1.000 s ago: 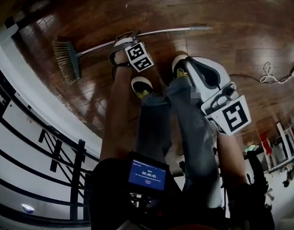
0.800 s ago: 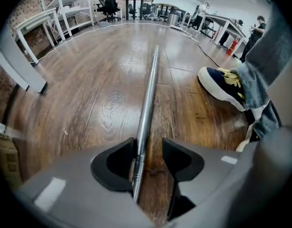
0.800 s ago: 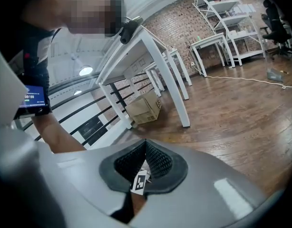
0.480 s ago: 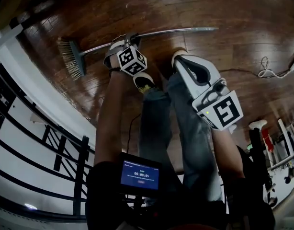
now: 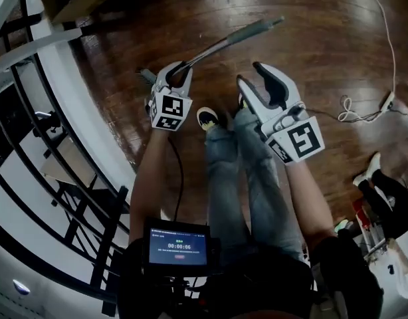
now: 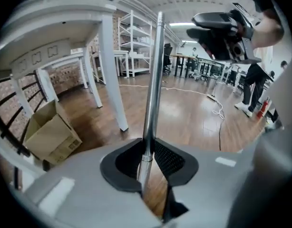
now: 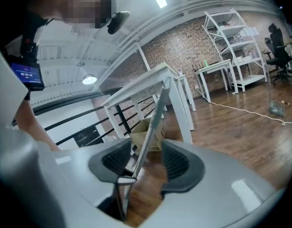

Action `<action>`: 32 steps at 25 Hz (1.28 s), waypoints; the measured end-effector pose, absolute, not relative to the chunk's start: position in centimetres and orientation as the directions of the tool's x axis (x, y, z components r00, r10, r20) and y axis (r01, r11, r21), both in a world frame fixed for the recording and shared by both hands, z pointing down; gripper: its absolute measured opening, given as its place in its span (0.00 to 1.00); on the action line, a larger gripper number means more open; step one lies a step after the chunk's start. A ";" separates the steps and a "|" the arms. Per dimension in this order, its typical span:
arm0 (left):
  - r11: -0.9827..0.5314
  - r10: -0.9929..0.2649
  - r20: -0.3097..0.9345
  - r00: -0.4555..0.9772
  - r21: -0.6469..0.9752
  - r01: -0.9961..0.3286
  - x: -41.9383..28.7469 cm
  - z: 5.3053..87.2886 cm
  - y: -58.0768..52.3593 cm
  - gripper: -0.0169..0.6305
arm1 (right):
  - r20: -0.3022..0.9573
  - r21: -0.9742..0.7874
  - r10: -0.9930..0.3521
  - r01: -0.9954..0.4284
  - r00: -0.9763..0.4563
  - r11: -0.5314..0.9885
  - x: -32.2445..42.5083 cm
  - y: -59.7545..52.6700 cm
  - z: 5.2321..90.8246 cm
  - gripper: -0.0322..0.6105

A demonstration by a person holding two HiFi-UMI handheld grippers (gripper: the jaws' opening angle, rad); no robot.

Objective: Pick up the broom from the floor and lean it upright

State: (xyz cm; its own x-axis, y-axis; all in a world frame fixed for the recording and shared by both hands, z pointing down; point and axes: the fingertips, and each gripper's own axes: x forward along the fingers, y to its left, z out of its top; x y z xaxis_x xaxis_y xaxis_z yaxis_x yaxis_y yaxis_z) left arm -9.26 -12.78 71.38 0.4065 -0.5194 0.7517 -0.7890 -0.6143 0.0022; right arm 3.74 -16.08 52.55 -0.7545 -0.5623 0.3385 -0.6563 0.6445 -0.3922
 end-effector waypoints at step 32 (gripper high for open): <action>-0.191 -0.727 0.648 0.226 0.125 -0.974 -12.7 66.4 -28.3 0.17 | 0.131 -0.334 -0.235 -0.266 -0.963 0.904 -14.2 -34.5 49.5 0.18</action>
State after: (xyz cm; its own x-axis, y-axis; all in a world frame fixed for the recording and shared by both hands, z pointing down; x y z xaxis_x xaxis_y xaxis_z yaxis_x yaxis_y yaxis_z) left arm -12.71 -28.35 66.43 0.2262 -0.7270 0.6483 -0.9735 -0.1913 0.1252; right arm -14.21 -34.53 49.52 -0.9630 -0.2354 0.1309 -0.2664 0.9040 -0.3344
